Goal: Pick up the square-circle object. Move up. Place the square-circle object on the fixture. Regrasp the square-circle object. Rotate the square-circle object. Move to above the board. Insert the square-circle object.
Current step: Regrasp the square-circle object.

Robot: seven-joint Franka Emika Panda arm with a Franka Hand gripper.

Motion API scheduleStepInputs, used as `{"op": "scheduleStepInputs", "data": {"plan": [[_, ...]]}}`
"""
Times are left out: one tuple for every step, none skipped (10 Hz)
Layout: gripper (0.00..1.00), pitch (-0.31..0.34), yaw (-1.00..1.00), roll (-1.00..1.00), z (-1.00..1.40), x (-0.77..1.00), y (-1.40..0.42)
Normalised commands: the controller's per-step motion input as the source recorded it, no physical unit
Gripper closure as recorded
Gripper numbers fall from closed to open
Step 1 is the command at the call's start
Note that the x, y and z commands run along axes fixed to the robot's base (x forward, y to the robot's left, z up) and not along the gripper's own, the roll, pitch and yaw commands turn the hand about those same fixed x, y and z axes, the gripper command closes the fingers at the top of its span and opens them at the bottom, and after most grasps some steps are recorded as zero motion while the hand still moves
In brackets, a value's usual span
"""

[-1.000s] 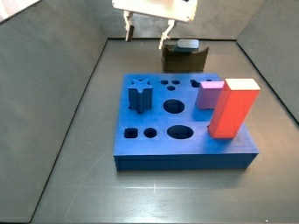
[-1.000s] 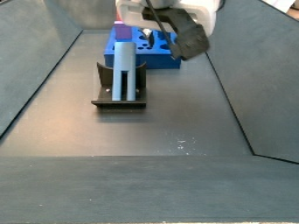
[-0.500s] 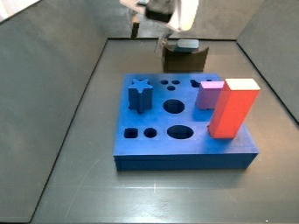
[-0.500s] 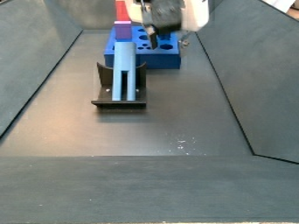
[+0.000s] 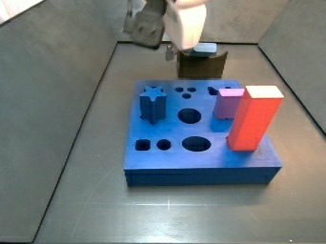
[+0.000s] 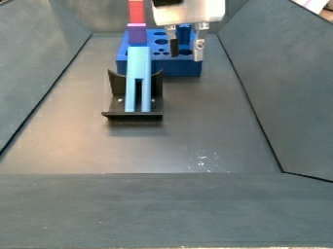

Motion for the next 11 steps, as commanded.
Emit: {"op": "scheduleStepInputs", "data": {"plan": [[0.00,-0.124,-0.94,1.00,0.00,-0.05,-0.01],[0.00,-0.071,-0.94,1.00,0.01,-0.05,-0.01],[0.00,0.000,-0.94,1.00,0.01,-0.05,-0.01],[0.00,0.125,-0.94,1.00,0.01,-0.04,-0.01],[0.00,0.251,-0.92,1.00,-0.01,-0.03,-0.01],[0.00,0.400,-0.83,0.94,-0.03,-0.01,-0.01],[0.00,0.507,-0.60,0.74,-0.04,0.01,-0.01],[0.00,0.617,-0.32,0.48,-0.04,0.03,-0.01],[0.00,0.641,-0.14,0.34,-0.02,0.06,-0.01],[0.00,0.622,-0.03,0.28,-0.03,0.07,-0.01],[0.00,0.563,0.21,0.19,-0.01,0.05,-0.04]]}}
